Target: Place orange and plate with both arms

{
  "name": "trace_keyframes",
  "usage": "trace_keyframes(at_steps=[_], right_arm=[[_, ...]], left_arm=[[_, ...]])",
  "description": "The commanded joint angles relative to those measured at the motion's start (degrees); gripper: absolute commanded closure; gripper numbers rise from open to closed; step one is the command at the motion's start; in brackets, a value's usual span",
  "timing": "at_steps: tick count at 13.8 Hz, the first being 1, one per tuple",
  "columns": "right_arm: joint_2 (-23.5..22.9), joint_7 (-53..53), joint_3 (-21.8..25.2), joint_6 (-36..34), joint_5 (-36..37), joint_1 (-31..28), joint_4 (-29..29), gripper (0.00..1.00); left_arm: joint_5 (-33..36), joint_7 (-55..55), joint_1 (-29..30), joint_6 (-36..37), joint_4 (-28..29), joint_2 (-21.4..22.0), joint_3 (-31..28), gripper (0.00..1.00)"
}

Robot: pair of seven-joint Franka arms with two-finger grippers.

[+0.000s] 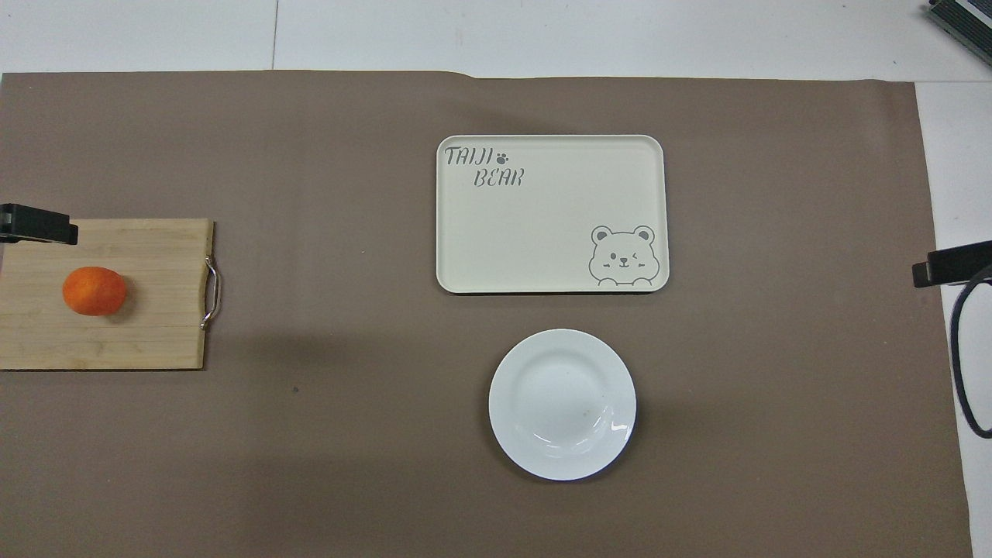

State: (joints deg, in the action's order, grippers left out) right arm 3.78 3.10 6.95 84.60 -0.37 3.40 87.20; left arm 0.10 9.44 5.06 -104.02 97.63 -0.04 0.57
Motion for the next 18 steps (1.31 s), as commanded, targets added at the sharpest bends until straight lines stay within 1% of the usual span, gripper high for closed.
trace_keyframes(at_steps=[1,4,6,8,9,12,14,16,18], right_arm=[[1.3,1.4,-0.2,0.7,0.5,-0.1,1.6,0.0],[1.2,1.4,-0.2,0.7,0.5,-0.1,1.6,0.0],[1.3,1.4,-0.2,0.7,0.5,-0.1,1.6,0.0],[1.3,1.4,-0.2,0.7,0.5,-0.1,1.6,0.0],[1.2,1.4,-0.2,0.7,0.5,-0.1,1.6,0.0],[1.3,1.4,-0.2,0.7,0.5,-0.1,1.6,0.0],[1.3,1.4,-0.2,0.7,0.5,-0.1,1.6,0.0],[1.2,1.4,-0.2,0.7,0.5,-0.1,1.6,0.0],[1.3,1.4,-0.2,0.7,0.5,-0.1,1.6,0.0]], left_arm=[[-0.6,2.6,1.9,-4.5,4.1,1.0,0.5,0.0],[-0.5,3.2,3.8,-6.3,5.4,-1.4,0.5,0.0],[-0.5,5.4,6.0,-10.3,8.2,-2.6,0.5,0.0],[-0.5,6.7,7.0,-15.6,12.2,-2.9,0.5,0.0],[-0.5,6.7,7.8,-17.3,13.5,-3.9,0.5,0.0],[-0.5,8.0,9.0,-20.3,14.4,-7.6,0.5,0.0],[-0.5,8.0,9.1,-23.1,16.4,-8.5,0.5,0.0],[-0.6,8.0,9.3,-28.5,19.6,-9.8,0.5,0.0],[-0.5,10.1,10.2,-32.5,20.3,-12.3,0.5,0.0]])
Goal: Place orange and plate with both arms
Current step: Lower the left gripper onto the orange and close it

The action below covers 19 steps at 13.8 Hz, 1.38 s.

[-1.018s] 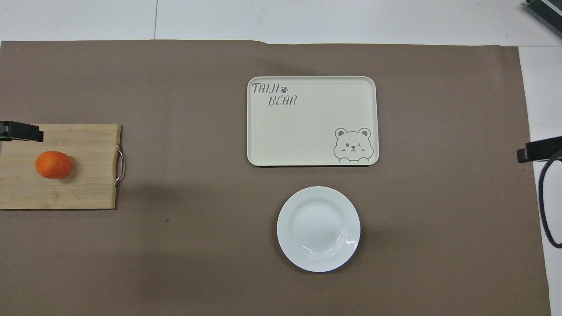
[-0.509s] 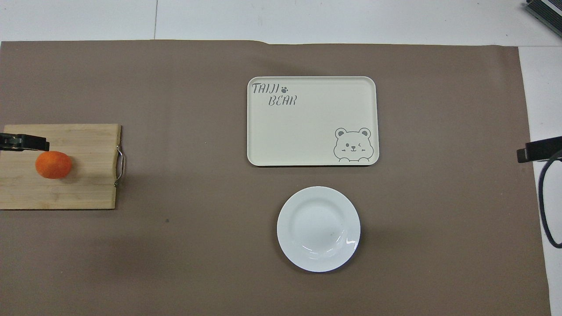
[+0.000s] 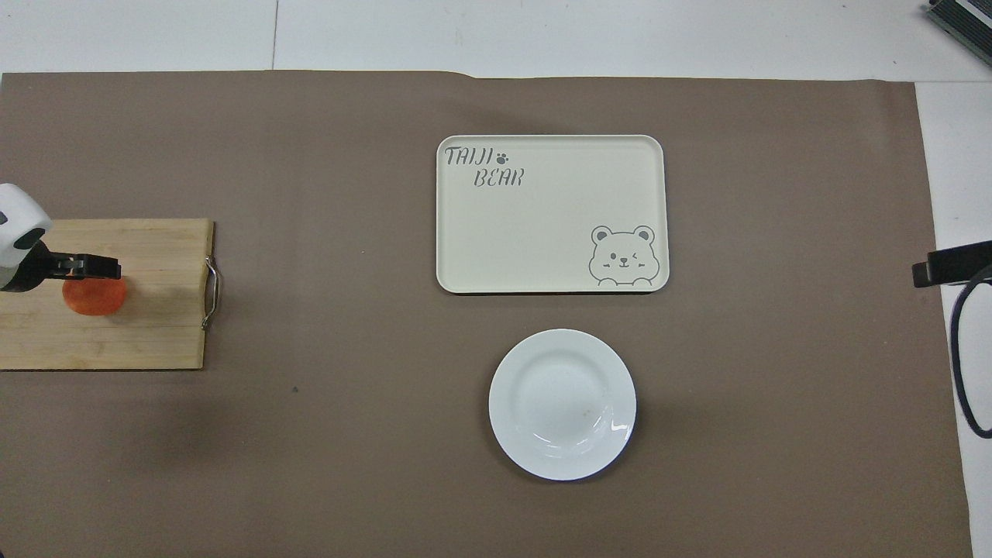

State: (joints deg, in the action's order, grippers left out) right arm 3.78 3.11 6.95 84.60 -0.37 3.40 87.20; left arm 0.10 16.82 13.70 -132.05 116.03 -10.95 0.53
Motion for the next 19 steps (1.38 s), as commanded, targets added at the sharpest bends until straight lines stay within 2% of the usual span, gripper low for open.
trace_keyframes(at_steps=[1,5,19], right_arm=[[1.3,1.4,-0.2,0.7,0.5,-0.1,1.6,0.0],[1.3,1.4,-0.2,0.7,0.5,-0.1,1.6,0.0],[1.3,1.4,-0.2,0.7,0.5,-0.1,1.6,0.0]], left_arm=[[-0.5,4.3,1.7,-5.6,1.9,-2.5,0.5,0.0],[-0.5,5.5,1.8,-6.9,2.2,-3.4,0.5,0.0],[-0.6,4.7,2.6,-2.9,2.4,-2.8,0.5,0.0]])
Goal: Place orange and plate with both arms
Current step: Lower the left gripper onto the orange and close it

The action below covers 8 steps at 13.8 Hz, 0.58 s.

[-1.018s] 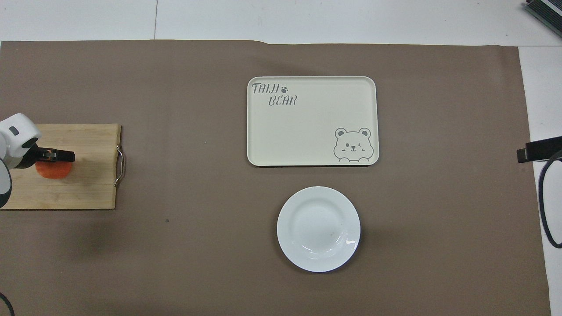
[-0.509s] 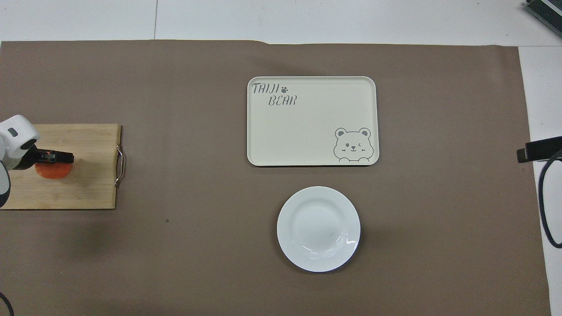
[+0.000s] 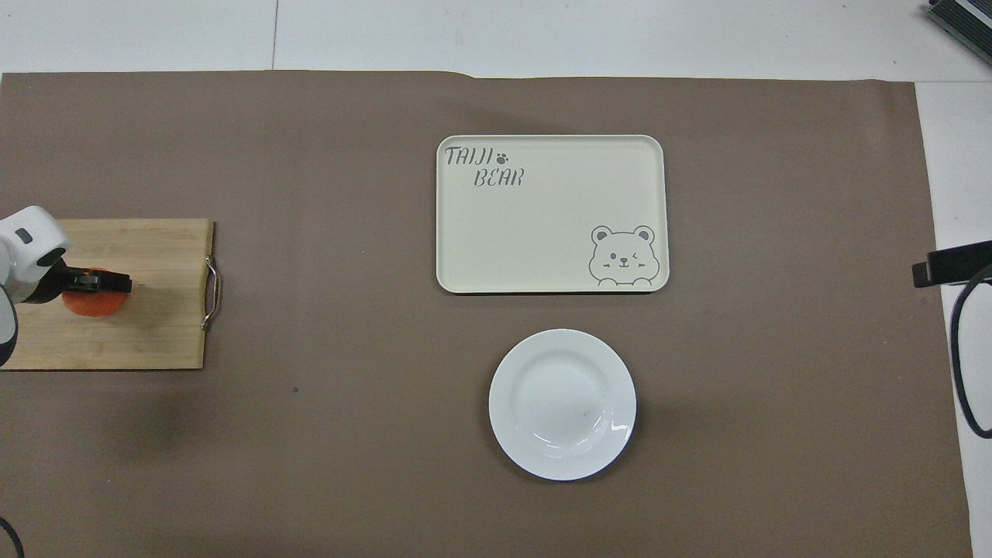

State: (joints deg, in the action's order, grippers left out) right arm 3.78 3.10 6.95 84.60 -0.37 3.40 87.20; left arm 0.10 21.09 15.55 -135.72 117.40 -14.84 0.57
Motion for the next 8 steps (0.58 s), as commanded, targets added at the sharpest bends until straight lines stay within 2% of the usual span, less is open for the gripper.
trace_keyframes(at_steps=[1,7,8], right_arm=[[1.3,1.4,-0.2,0.7,0.5,-0.1,1.6,0.0],[1.3,1.4,-0.2,0.7,0.5,-0.1,1.6,0.0],[1.3,1.4,-0.2,0.7,0.5,-0.1,1.6,0.0]], left_arm=[[-0.6,0.4,0.8,1.4,1.0,1.0,0.5,0.0],[-1.0,-0.3,0.6,2.8,0.9,1.1,0.6,0.0],[-1.0,-0.3,0.7,2.9,0.8,1.1,0.6,0.17]])
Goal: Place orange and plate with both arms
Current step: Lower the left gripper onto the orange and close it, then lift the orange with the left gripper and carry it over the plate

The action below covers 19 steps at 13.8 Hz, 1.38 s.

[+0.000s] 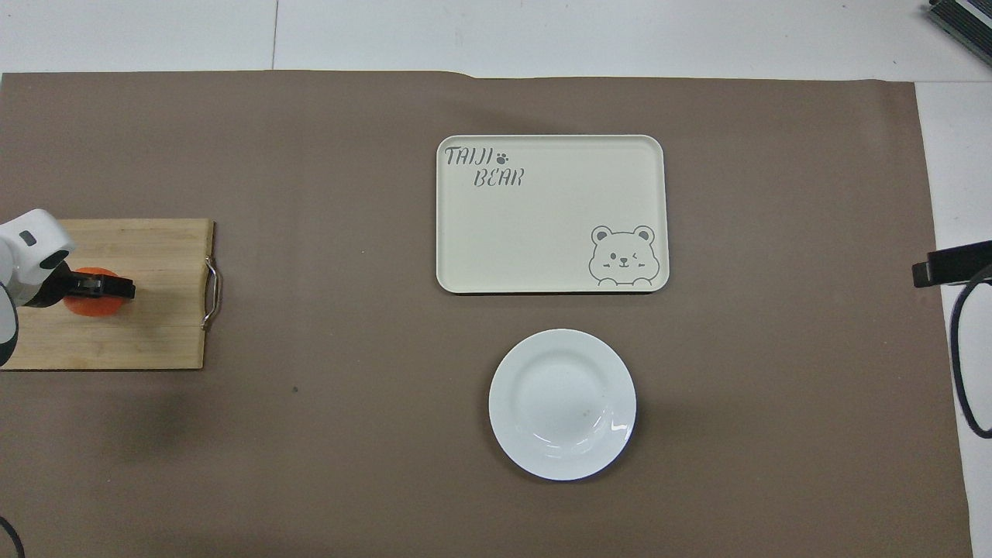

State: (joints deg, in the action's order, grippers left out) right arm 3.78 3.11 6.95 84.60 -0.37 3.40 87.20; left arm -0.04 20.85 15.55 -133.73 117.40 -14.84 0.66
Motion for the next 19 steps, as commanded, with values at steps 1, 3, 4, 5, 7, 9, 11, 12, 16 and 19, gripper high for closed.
trace_keyframes(at_steps=[1,3,4,5,7,9,11,12,16,19], right_arm=[[1.3,1.4,-0.2,0.7,0.5,-0.1,1.6,0.0],[1.3,1.4,-0.2,0.7,0.5,-0.1,1.6,0.0],[1.3,1.4,-0.2,0.7,0.5,-0.1,1.6,0.0],[1.3,1.4,-0.2,0.7,0.5,-0.1,1.6,0.0],[1.3,1.4,-0.2,0.7,0.5,-0.1,1.6,0.0],[1.3,1.4,-0.2,0.7,0.5,-0.1,1.6,0.0],[1.2,1.4,-0.2,0.7,0.5,-0.1,1.6,0.0],[1.3,1.4,-0.2,0.7,0.5,-0.1,1.6,0.0],[1.3,1.4,-0.2,0.7,0.5,-0.1,1.6,0.0],[1.3,1.4,-0.2,0.7,0.5,-0.1,1.6,0.0]], left_arm=[[-0.8,0.0,0.7,1.0,0.6,1.1,0.5,0.56],[-0.8,0.0,0.7,1.1,0.5,1.0,0.5,0.95],[-0.8,0.1,0.6,1.2,0.1,1.0,0.5,1.0],[-0.8,0.1,0.5,1.4,-0.4,1.1,0.5,1.0],[-0.8,0.0,-0.2,2.5,-1.2,2.5,0.7,1.0],[-0.8,-0.1,-2.1,6.3,-2.9,4.0,1.6,1.0],[-1.8,-1.7,-6.0,7.2,-3.1,6.0,1.7,1.0],[-2.1,-3.9,-9.0,7.4,-3.1,6.7,1.6,1.0],[-2.1,-9.1,-20.4,10.2,-3.4,9.9,1.6,1.0],[-2.1,-15.9,-28.5,10.5,-3.3,10.4,1.6,1.0]])
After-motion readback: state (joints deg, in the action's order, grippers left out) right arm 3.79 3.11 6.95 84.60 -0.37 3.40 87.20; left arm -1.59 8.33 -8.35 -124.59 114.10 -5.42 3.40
